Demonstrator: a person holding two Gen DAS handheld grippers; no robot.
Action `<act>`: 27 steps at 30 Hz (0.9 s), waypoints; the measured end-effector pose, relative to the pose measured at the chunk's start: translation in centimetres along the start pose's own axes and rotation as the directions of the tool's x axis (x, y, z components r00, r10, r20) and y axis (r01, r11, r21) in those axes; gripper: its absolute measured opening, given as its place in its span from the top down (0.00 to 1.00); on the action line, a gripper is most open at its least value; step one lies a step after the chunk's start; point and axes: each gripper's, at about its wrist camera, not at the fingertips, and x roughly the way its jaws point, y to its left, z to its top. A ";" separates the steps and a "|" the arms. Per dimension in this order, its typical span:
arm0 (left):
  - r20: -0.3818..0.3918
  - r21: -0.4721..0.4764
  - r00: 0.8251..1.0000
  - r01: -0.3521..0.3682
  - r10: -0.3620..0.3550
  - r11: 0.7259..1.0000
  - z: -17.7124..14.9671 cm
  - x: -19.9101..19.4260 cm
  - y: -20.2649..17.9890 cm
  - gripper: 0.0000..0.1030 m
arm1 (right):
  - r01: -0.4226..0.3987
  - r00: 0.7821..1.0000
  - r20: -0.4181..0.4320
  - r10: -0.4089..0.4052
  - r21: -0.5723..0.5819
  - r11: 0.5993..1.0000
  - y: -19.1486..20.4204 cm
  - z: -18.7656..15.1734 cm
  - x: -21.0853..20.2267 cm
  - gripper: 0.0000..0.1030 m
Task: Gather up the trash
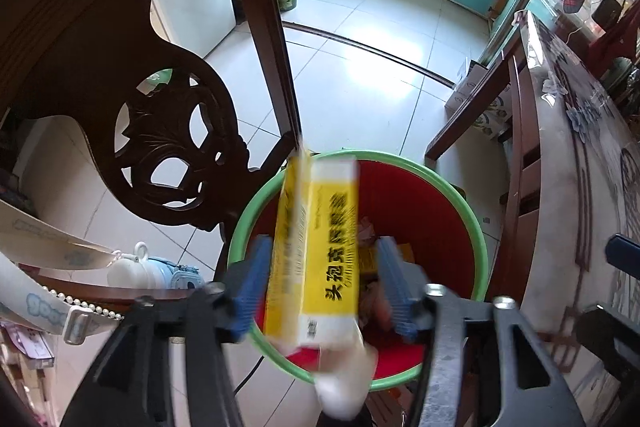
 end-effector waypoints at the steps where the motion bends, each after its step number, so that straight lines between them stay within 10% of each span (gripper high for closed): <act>1: 0.009 0.000 1.000 -0.006 0.006 1.000 -0.1 -0.2 -0.1 0.37 | 0.005 1.000 0.006 -0.005 0.004 1.000 -0.1 -0.2 -0.4 0.32; 12: 0.193 0.008 0.978 0.085 -0.085 0.996 -1.8 -10.0 -6.0 0.37 | 0.107 0.967 0.228 -0.117 0.054 0.993 -4.3 -3.9 -9.9 0.18; 19: 0.454 0.045 0.873 0.179 -0.180 0.983 -5.3 -20.0 -13.5 0.18 | 0.232 0.793 0.560 -0.238 0.083 0.969 -8.8 -10.2 -21.7 0.00; 24: 0.556 0.057 0.814 0.168 -0.170 0.984 -7.4 -24.7 -18.2 0.12 | 0.267 0.756 0.579 -0.306 0.154 0.951 -12.7 -13.3 -25.4 0.00; 27: 0.579 0.096 0.791 0.174 -0.197 0.980 -8.5 -27.0 -21.2 0.12 | 0.278 0.690 0.635 -0.348 0.212 0.937 -14.5 -15.7 -27.6 0.00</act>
